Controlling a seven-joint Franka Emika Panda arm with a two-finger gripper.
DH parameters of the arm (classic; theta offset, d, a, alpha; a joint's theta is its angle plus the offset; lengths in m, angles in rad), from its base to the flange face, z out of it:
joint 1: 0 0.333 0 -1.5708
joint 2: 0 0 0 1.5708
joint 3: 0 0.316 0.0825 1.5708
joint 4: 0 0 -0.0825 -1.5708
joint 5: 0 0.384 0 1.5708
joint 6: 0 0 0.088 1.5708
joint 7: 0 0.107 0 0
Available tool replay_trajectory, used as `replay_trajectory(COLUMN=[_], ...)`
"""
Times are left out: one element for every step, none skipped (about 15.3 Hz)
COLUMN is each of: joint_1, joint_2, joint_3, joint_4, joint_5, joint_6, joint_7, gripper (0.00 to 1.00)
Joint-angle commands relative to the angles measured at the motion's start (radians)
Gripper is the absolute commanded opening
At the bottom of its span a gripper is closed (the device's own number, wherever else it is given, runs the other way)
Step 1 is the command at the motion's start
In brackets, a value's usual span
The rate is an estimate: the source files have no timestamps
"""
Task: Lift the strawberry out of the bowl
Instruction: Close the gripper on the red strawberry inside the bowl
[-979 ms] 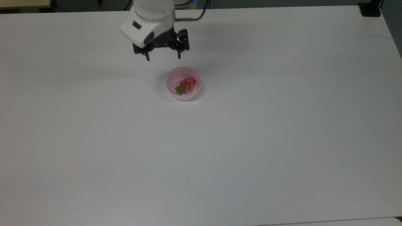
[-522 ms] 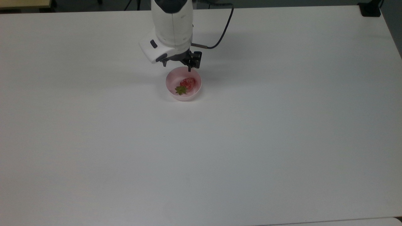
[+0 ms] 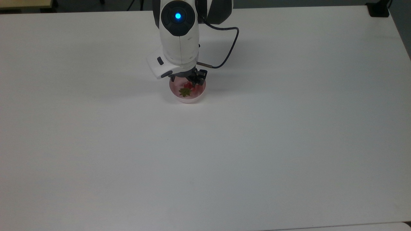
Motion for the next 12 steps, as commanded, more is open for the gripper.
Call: replay_trajectory(joint_1=[0.007,0.011,0.011,0.008,0.007,0.008,0.008,0.008,0.008,0.007,0.004,0.002], joint_2=[0.009,0.014,0.018,0.023,0.032,0.037,0.038,0.038,0.038,0.038,0.037,0.031], joint_3=[-0.003,0.001,0.013,0.024,0.027,0.029,0.029,0.029,0.029,0.029,0.029,0.029], joint_4=[-0.02,-0.022,-0.022,-0.023,-0.025,-0.025,-0.026,-0.028,-0.028,-0.028,-0.026,-0.025], joint_5=[0.026,0.026,0.026,0.028,0.028,0.028,0.028,0.028,0.028,0.028,0.028,0.028], joint_6=[0.029,0.051,0.071,0.077,0.082,0.092,0.094,0.095,0.094,0.094,0.091,0.085], joint_7=[0.03,0.031,0.039,0.053,0.061,0.062,0.062,0.062,0.062,0.061,0.058,0.053], gripper=[0.71,0.71,0.71,0.71,0.71,0.71,0.71,0.71,0.64,0.54,0.47,0.42])
